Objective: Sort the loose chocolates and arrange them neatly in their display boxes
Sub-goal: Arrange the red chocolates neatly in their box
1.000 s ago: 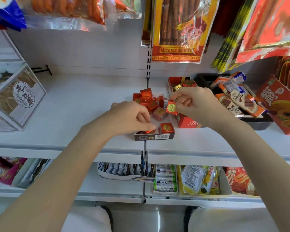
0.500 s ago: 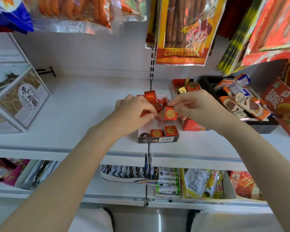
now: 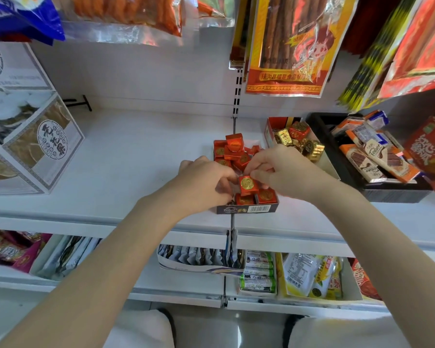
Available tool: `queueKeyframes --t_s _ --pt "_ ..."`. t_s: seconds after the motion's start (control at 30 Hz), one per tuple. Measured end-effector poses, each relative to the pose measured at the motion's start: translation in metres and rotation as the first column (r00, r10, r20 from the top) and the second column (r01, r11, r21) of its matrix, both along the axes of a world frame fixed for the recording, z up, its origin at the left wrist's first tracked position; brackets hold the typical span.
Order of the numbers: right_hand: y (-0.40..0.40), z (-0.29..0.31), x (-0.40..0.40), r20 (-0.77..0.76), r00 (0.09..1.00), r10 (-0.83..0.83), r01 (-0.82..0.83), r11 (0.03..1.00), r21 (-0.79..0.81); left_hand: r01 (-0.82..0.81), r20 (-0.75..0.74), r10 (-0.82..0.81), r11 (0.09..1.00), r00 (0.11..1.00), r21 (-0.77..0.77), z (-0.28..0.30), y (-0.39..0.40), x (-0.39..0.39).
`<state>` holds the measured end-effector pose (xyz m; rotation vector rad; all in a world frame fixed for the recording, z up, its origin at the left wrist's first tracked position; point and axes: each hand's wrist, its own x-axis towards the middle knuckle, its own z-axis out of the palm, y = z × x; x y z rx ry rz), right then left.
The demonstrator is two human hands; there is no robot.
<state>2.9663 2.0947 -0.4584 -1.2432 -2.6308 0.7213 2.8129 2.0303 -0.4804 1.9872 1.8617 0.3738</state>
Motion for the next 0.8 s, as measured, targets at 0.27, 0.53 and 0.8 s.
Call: queueKeyframes --t_s 0.27,0.53,0.8 --pt "-0.001 0.008 0.008 0.122 0.977 0.172 -0.184 0.978 0.099 0.029 -0.016 -0.029 0.999 0.999 -0.019 0.002 0.001 0.001" --pt "-0.001 0.008 0.021 0.275 0.932 0.236 -0.254 0.967 0.031 0.045 -0.055 -0.047 0.998 0.997 -0.039 0.001 0.003 0.009" --pt "0.007 0.015 0.033 -0.101 0.995 0.012 -0.029 0.984 -0.173 0.054 -0.033 -0.057 0.995 0.998 -0.088 0.002 0.006 0.006"
